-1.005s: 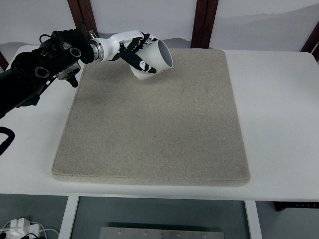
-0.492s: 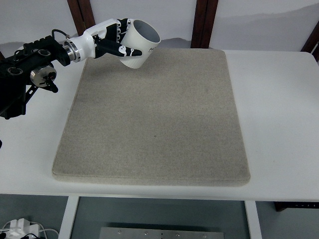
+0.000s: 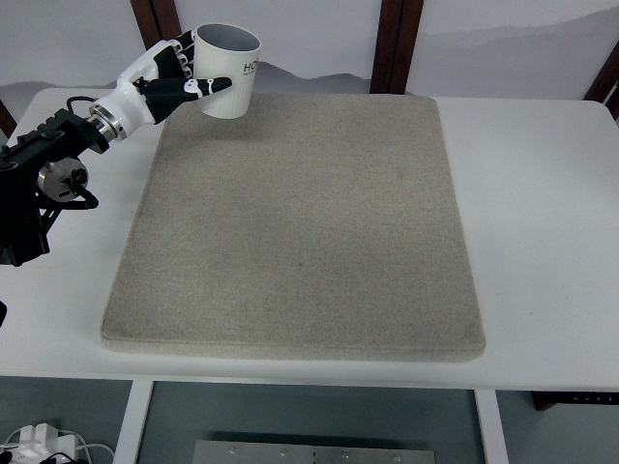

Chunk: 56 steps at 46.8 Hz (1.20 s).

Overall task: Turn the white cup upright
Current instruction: 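Lower the upright cup onto the board with the left hand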

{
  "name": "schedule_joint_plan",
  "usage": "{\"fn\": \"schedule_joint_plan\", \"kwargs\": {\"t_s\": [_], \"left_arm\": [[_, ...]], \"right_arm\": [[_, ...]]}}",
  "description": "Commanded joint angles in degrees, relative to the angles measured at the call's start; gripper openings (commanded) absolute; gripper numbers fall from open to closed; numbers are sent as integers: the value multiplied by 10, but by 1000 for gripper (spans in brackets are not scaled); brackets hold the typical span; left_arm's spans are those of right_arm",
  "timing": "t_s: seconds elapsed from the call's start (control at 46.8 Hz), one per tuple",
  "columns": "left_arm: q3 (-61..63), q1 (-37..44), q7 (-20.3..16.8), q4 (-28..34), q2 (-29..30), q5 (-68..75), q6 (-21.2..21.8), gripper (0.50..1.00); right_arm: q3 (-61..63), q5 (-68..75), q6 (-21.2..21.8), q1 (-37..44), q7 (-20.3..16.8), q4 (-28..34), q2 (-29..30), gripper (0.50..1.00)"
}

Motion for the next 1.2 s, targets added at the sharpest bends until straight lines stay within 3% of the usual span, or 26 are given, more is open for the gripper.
{"fn": "schedule_joint_plan", "kwargs": {"t_s": [0.0, 0.364, 0.684, 1.005, 1.176], "left_arm": [[-11, 7, -9, 0, -2, 0, -2, 720], [4, 27, -71, 1, -4, 30, -2, 724], [13, 27, -72, 4, -7, 75, -1, 726], [48, 28, -72, 49, -27, 76, 3, 713], [79, 28, -72, 55, -29, 79, 28, 713]], "right_arm": [[0, 0, 0, 0, 0, 0, 0, 952], [0, 0, 0, 0, 0, 0, 0, 952], [0, 0, 0, 0, 0, 0, 0, 952], [0, -1, 0, 0, 0, 0, 0, 952], [0, 0, 0, 0, 0, 0, 0, 952]]}}
